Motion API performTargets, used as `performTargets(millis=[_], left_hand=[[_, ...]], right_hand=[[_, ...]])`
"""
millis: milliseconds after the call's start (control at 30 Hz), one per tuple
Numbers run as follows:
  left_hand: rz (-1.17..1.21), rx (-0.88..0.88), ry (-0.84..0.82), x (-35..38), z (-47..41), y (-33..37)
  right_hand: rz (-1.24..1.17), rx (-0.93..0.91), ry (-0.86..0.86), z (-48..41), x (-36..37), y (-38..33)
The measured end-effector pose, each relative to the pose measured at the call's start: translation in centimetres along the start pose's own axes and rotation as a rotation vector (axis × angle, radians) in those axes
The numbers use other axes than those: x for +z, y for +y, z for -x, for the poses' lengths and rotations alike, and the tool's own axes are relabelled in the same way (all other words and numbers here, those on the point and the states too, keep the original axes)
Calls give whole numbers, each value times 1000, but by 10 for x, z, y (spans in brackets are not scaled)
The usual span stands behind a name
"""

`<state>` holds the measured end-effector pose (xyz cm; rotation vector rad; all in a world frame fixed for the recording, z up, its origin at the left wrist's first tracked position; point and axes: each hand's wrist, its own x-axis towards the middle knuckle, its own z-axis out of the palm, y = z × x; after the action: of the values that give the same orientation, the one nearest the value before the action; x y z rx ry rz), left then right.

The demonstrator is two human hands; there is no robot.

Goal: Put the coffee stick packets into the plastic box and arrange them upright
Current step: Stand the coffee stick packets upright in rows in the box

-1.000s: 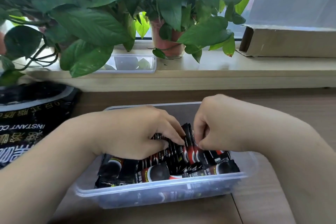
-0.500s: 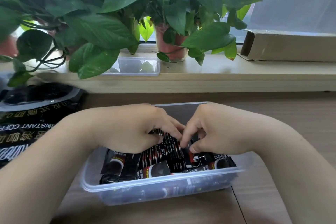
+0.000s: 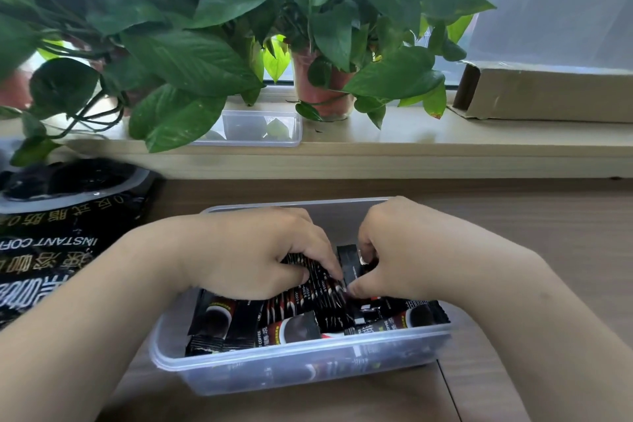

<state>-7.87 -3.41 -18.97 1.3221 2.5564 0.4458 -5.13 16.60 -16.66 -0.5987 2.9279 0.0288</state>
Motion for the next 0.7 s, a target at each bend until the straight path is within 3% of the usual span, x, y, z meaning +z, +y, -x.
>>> performTargets(millis=[333,600,700], left_hand=[[-4,-42,-46,2,-2,4],[21,-70,21,8,-2,-2],[57,-63,78,2,-2,3]], right_hand=[[22,17,11,-5,5,-3],[-364,-127,-48,-4,2,14],[-391,-155,-71,-2,1,16]])
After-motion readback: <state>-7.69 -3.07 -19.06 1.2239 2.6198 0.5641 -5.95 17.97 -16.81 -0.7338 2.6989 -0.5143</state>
